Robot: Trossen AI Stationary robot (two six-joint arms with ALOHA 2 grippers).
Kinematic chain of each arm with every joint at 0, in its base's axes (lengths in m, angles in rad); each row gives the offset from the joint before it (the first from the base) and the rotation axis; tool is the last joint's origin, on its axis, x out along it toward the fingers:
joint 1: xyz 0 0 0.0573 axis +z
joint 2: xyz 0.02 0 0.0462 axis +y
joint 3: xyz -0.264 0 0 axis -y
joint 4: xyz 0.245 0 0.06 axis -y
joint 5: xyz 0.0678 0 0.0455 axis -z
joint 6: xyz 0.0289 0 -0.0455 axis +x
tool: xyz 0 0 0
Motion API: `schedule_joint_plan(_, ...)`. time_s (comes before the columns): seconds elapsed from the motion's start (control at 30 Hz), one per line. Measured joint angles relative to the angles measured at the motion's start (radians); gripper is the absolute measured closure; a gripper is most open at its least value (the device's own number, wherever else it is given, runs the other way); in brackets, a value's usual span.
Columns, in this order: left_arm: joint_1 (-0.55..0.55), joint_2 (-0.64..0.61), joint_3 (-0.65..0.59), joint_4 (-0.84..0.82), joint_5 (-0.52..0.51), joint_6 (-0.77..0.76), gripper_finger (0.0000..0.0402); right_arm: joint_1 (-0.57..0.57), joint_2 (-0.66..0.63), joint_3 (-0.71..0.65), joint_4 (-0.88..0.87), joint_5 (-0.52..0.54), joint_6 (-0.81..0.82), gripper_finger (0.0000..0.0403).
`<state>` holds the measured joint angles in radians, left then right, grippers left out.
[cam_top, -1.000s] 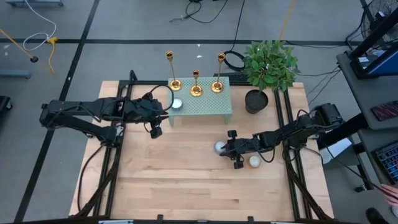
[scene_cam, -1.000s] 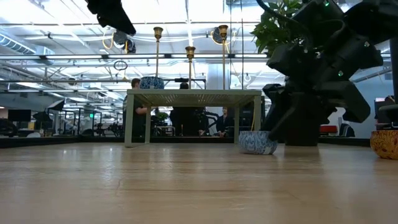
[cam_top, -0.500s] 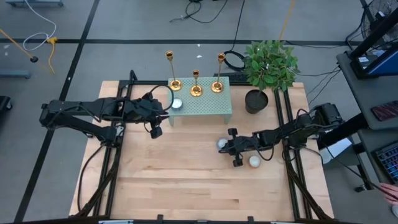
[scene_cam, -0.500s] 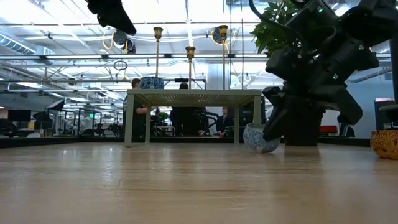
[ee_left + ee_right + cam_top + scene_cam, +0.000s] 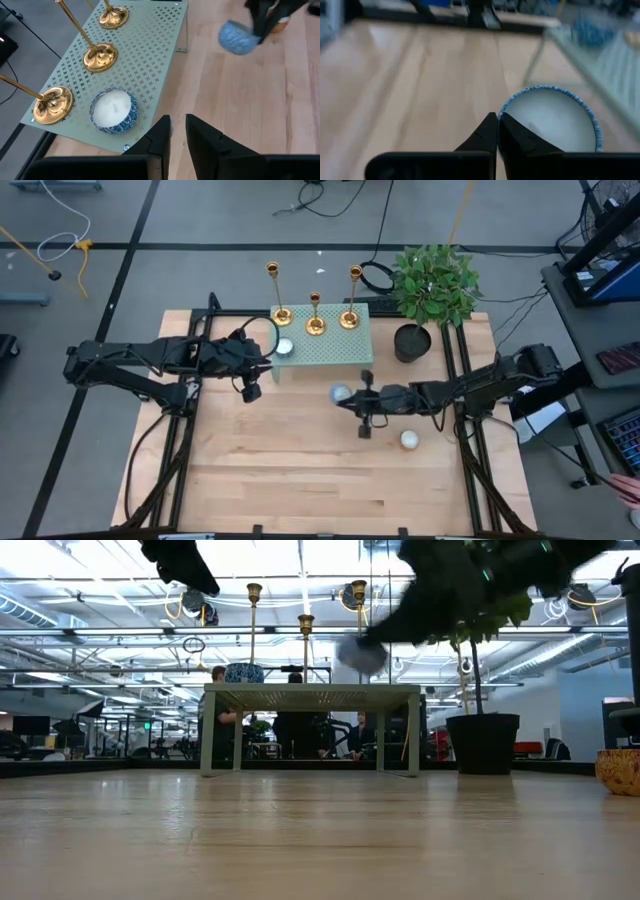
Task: Pick & Place candle stick holders
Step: Put the blue scented candle on the shelf
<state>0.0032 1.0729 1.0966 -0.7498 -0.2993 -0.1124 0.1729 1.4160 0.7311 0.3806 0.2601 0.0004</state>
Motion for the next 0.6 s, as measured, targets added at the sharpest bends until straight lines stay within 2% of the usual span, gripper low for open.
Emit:
schedule_joint_plan(0.17, 0.0, 0.0, 0.0, 0.001, 0.0, 0.002, 0.0334, -0.041, 0.015, 0.199, -0.065, -0.052, -0.029, 0.0402)
schedule_joint_plan(0.4, 0.0, 0.0, 0.0, 0.021, 0.0, 0.003, 0.0334, -0.192, 0.125, 0.501, -0.463, -0.079, -0.005, 0.0402)
schedule_joint_plan(0.6, 0.0, 0.0, 0.0, 0.022, 0.0, 0.002, 0.0334, -0.318, 0.214, 0.564, -0.523, -0.192, 0.075, 0.0402)
